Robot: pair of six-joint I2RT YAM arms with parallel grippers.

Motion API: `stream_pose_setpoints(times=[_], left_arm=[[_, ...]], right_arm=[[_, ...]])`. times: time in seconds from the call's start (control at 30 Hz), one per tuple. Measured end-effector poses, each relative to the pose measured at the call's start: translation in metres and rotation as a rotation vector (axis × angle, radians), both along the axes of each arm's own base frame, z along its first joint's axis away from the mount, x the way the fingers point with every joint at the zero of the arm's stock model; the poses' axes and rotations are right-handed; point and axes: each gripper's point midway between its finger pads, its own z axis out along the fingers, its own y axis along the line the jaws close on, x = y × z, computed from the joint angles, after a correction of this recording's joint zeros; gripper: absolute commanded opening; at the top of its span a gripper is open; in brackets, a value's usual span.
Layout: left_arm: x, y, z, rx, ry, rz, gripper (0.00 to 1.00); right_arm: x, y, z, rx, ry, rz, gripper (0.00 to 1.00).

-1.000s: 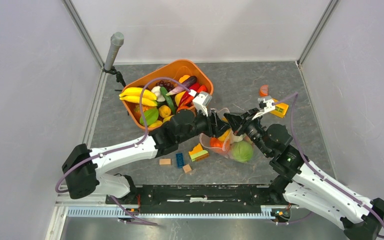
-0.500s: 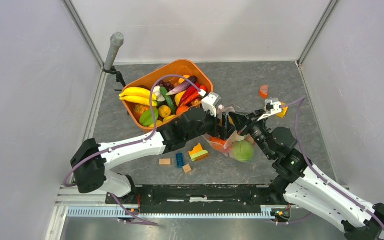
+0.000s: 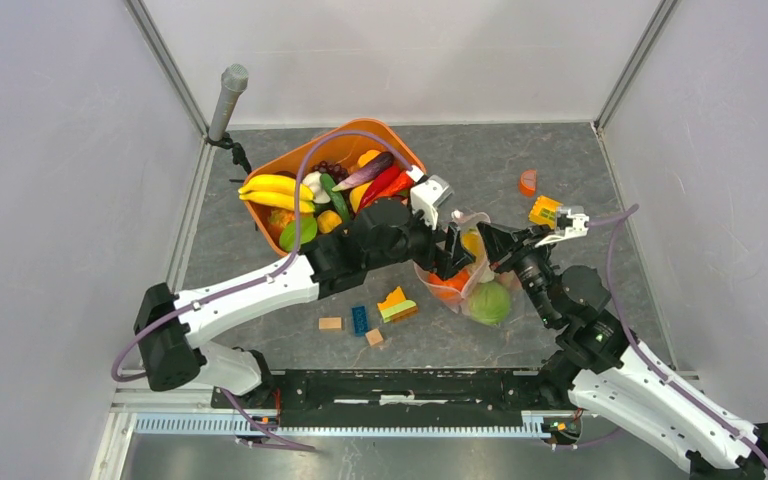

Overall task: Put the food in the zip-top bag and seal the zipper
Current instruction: Place the fake vegetable in the zipper food storage bag, then adjust the zipper food storage bag at the center of the board.

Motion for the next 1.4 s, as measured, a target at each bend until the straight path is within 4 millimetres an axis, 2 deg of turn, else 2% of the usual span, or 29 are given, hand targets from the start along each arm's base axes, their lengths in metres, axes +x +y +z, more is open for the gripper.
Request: stream_pose_setpoints(times=[0.17, 0.33, 0.4, 0.47, 0.6, 0.63, 0.73, 0.8, 0.9, 0.93, 1.07, 1.17, 1.23, 1.4], left_arm=[[-0.005, 0.019, 0.016, 0.015, -0.046, 0.004, 0.92], [0.003, 0.046, 0.035, 0.025, -0.121, 0.099, 0.93], [0.008, 0.053, 0.031, 0.059, -0.134, 0.13, 0.88], [0.011, 0.056, 0.014, 0.123, -0.124, 0.136, 0.86], [0.012, 0.053, -0.024, 0.239, -0.082, 0.094, 0.68], [0.011, 0.052, -0.032, 0.261, -0.071, 0.081, 0.62], [0.007, 0.052, -0.044, 0.296, -0.052, 0.055, 0.42], [0.006, 0.053, -0.047, 0.307, -0.047, 0.046, 0.22], [0.007, 0.055, -0.049, 0.32, -0.048, 0.044, 0.05], [0.008, 0.056, -0.05, 0.322, -0.048, 0.045, 0.02], [0.016, 0.059, -0.052, 0.325, -0.038, 0.054, 0.02], [0.025, 0.06, -0.043, 0.295, -0.029, 0.054, 0.02], [0.033, 0.058, -0.025, 0.251, -0.034, 0.048, 0.02], [0.047, 0.035, 0.041, 0.119, -0.094, 0.007, 0.02]], right_arm=[[-0.001, -0.001, 0.0, 0.006, -0.008, -0.003, 0.04], [-0.004, 0.004, 0.001, -0.01, -0.031, 0.034, 0.05], [-0.005, 0.006, 0.001, -0.018, -0.036, 0.046, 0.05], [-0.005, 0.007, 0.001, -0.023, -0.038, 0.052, 0.05], [-0.005, 0.007, 0.001, -0.029, -0.041, 0.052, 0.05], [-0.005, 0.007, 0.001, -0.03, -0.041, 0.052, 0.05], [-0.005, 0.007, 0.001, -0.03, -0.04, 0.052, 0.05], [-0.005, 0.007, 0.001, -0.03, -0.04, 0.055, 0.05], [-0.006, 0.009, 0.001, -0.033, -0.043, 0.067, 0.05], [-0.007, 0.01, 0.001, -0.038, -0.046, 0.076, 0.05], [-0.015, 0.021, 0.003, -0.07, -0.079, 0.15, 0.04], [-0.021, 0.026, 0.008, -0.088, -0.119, 0.201, 0.04], [-0.026, 0.024, 0.017, -0.08, -0.156, 0.21, 0.04], [-0.043, 0.005, 0.045, 0.003, -0.294, 0.19, 0.05]])
